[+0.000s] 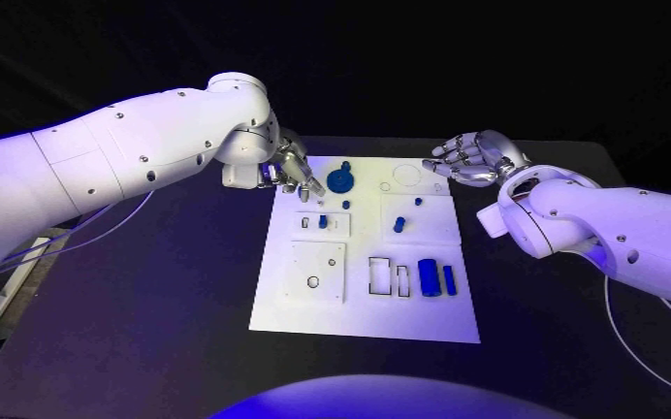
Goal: Assemble the parts on the task board
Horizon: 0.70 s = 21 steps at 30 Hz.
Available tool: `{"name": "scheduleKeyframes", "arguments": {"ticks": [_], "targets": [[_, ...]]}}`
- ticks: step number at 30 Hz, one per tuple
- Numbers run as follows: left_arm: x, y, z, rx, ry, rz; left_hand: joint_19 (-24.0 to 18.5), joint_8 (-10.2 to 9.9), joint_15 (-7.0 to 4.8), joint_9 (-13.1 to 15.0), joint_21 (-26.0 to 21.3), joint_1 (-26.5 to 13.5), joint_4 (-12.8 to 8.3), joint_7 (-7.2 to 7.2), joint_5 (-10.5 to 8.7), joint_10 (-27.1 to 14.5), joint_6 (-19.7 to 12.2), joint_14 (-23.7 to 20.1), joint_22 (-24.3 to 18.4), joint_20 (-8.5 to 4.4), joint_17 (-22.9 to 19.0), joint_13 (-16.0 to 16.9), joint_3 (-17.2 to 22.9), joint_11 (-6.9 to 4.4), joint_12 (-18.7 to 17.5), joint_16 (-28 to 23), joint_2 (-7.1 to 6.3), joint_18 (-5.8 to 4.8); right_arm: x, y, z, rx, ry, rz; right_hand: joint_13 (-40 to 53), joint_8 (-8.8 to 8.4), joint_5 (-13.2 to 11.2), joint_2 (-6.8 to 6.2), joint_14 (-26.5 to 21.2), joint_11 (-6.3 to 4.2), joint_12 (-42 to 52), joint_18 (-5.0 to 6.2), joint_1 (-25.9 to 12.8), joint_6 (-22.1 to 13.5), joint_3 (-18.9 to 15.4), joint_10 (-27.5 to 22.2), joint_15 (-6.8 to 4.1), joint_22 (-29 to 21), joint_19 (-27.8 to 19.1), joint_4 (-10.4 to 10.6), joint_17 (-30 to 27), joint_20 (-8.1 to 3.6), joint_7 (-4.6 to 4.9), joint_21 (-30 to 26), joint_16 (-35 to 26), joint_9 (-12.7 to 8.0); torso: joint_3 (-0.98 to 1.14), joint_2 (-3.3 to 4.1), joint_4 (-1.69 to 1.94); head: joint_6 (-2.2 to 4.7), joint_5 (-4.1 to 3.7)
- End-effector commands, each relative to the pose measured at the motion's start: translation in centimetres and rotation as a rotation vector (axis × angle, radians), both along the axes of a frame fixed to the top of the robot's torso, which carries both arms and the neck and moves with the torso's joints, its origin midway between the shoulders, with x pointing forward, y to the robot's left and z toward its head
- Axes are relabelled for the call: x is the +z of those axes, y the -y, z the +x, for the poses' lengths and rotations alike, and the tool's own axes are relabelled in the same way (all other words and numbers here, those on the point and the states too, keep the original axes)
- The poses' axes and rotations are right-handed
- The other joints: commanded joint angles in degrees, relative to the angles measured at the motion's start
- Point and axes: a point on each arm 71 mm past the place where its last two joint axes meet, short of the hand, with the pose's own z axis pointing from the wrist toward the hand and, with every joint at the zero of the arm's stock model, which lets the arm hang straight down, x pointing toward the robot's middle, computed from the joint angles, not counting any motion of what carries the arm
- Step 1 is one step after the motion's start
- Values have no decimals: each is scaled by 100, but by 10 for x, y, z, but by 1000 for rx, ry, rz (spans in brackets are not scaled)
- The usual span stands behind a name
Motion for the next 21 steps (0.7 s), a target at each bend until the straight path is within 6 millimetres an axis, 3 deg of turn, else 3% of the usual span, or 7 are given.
{"name": "scheduleKeyframes", "arguments": {"ticks": [1,2,7,13,18,21], "targets": [[4,-5,6,54,50,-14,128,-172,74,-176,-50,101,13,24,-357,-86,-98,530,1030,56,1240,-133,-90,46,-69,-31,11,-22,-1,-2,0,19,0,-2,-5,34,18,-1,-44,29,-23,-82,-56,-53,-33,3,14,-7,-39,-1,-5,4,549,-38,-35,-5,4,10,-2,23,11],[5,-7,9,67,60,-16,130,-258,89,-270,-51,119,19,43,-534,-117,-134,530,1033,69,1237,-192,-138,64,-105,-32,28,-22,-1,-1,0,18,0,-2,-5,34,18,-1,-44,29,-23,-82,-56,-53,-33,3,14,-7,-39,-1,-5,4,549,-38,-35,-5,2,13,-1,27,13],[6,-13,17,110,94,-19,133,-346,100,-442,-58,18,41,55,-753,-135,-75,528,1037,87,1227,-240,-296,77,-127,-40,86,-20,-1,0,1,15,0,-4,-5,34,18,-1,-44,29,-23,-82,-56,-53,-33,3,14,-7,-39,-1,-5,4,549,-38,-35,-5,3,16,-9,58,30],[5,-13,21,120,114,-12,141,-361,101,-524,-54,-92,40,53,-658,-116,-42,531,1044,90,1238,-191,-416,79,-88,-28,137,-21,-1,1,1,12,1,-5,-4,38,19,8,-43,28,-22,-83,-56,-52,-33,5,14,-9,-41,-2,-8,4,548,-37,-32,-7,-2,23,-8,81,41],[0,-13,26,119,118,18,143,-331,92,-615,-60,60,17,43,-299,-121,32,533,1049,84,1244,-172,-456,69,-58,-20,187,-20,-1,0,1,15,1,-4,-4,38,19,8,-43,28,-22,-83,-56,-52,-33,5,14,-9,-41,-2,-8,4,548,-37,-32,-7,-4,29,-11,91,53],[-5,-14,29,123,111,33,144,-324,92,-645,-61,139,11,43,-209,-124,44,534,1051,83,1247,-168,-459,68,-49,-16,188,-20,-1,-1,1,16,1,-4,-4,38,19,8,-43,28,-22,-83,-56,-52,-33,5,14,-9,-41,-2,-8,4,548,-37,-32,-7,-5,33,-16,99,53]]}}
